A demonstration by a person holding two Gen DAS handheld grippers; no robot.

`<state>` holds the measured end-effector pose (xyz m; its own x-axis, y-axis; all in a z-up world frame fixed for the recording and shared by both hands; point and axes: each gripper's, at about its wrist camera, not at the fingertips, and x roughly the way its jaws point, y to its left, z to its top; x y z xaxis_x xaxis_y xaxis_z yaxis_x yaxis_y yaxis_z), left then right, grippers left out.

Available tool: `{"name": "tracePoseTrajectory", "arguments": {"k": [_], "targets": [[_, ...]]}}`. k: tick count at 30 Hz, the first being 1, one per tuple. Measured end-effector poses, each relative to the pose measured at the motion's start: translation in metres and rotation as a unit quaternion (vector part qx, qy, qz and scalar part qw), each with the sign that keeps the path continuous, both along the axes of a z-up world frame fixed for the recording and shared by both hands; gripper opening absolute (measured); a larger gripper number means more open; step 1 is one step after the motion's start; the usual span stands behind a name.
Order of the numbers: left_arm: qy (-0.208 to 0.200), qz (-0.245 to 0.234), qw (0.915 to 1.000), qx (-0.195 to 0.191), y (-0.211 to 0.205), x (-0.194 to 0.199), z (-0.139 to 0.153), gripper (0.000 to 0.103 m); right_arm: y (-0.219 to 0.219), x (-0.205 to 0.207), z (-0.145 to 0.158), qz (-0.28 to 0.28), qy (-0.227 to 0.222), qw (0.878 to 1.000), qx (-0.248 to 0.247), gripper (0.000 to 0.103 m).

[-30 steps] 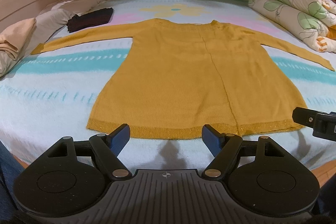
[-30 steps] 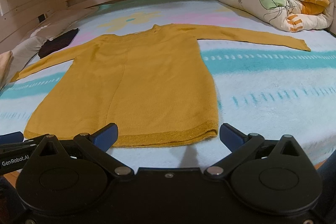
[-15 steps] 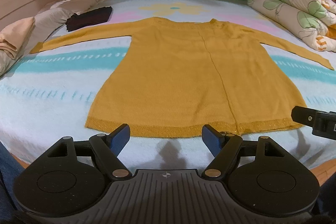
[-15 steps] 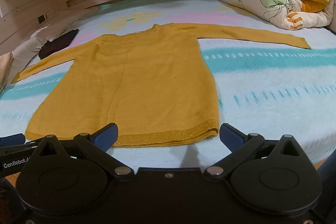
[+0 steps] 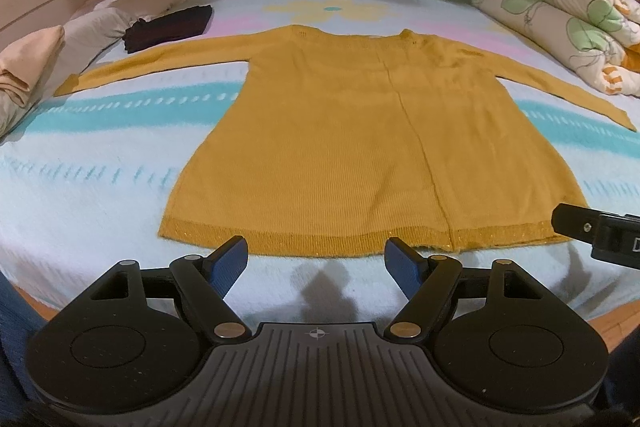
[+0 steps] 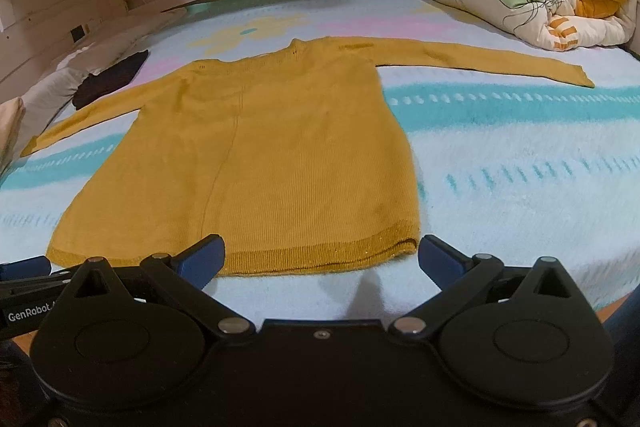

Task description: Fold small clothes

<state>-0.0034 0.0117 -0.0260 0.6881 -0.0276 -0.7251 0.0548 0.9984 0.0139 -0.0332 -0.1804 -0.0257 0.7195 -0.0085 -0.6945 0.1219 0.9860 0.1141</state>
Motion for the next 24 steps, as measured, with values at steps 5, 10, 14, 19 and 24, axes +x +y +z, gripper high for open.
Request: {"name": "tracePoseTrajectory", "arguments": {"k": [5, 10, 14, 19, 24], "targets": [[0.012, -0.001, 0.9999, -0.003, 0.000, 0.001, -0.002, 0.075, 0.001, 0.003, -0.002, 0.000, 0.012, 1.000, 0.002, 0.102], [0.031, -0.007, 0.9994, -0.010, 0.000, 0.004, -0.002, 0.072, 0.001, 0.015, -0.006, -0.002, 0.058, 0.998, 0.007, 0.102], [0.035, -0.011, 0.9992, -0.016, -0.001, 0.012, 0.004, 0.069, -0.003, 0.018, -0.003, 0.009, 0.064, 0.998, 0.025, 0.102], [0.045, -0.021, 0.9987, -0.015, -0.002, 0.036, 0.009, 0.066, -0.017, 0.033, 0.006, 0.002, 0.074, 0.996, 0.055, 0.102], [0.037, -0.033, 0.9987, -0.016, -0.003, 0.072, 0.024, 0.058, -0.041, 0.061, 0.020, -0.005, 0.076, 0.995, 0.071, 0.093]]}}
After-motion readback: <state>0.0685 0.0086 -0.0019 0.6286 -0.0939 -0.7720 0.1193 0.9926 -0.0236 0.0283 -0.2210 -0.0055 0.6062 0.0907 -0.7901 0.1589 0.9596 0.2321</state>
